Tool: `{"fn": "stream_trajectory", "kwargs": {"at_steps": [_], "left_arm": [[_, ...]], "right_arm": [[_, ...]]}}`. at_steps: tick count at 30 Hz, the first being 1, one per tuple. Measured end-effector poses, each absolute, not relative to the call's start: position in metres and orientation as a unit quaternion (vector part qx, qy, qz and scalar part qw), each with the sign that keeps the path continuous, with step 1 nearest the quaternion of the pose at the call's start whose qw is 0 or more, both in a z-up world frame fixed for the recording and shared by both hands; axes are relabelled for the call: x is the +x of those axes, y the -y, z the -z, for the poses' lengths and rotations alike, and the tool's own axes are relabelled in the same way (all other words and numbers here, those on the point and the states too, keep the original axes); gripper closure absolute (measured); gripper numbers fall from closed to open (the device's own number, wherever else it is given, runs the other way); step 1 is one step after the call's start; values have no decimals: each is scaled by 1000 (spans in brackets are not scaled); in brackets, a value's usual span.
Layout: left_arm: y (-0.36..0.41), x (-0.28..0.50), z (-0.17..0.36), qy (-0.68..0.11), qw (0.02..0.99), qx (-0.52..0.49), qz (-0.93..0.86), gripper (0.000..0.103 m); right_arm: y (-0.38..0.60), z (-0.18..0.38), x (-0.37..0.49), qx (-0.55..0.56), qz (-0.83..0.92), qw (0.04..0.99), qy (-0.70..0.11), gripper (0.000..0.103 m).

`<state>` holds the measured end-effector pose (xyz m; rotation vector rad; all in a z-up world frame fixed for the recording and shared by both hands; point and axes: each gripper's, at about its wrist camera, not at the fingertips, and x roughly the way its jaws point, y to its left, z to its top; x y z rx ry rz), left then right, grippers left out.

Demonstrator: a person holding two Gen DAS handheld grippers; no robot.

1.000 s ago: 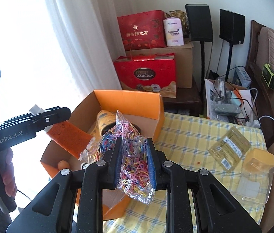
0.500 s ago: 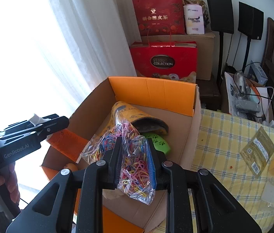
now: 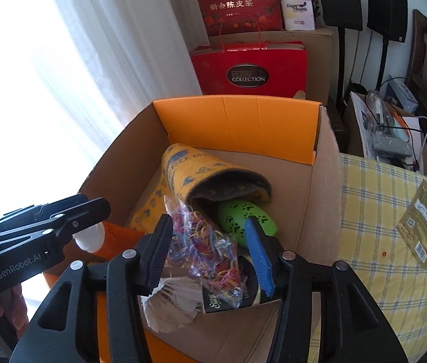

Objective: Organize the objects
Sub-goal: 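Open both tools to drop the tube and bag onto the box floor, then withdraw both tools from the box toward the clear plastic box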

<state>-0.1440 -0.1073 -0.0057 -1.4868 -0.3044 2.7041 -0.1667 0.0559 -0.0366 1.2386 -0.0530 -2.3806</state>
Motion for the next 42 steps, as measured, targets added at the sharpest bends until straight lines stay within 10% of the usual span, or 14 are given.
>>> {"fn": "stream_trajectory", "kwargs": {"at_steps": [27,42], "left_arm": [[69,-121,-45,80,62,-418,-903,0],[14,-117,-49,58,107,-417,-901,0]], "right_arm": [[-117,-25,-124,395,903,166,-24,23],[-181,-40,-114,392,913,109,-7,1]]}}
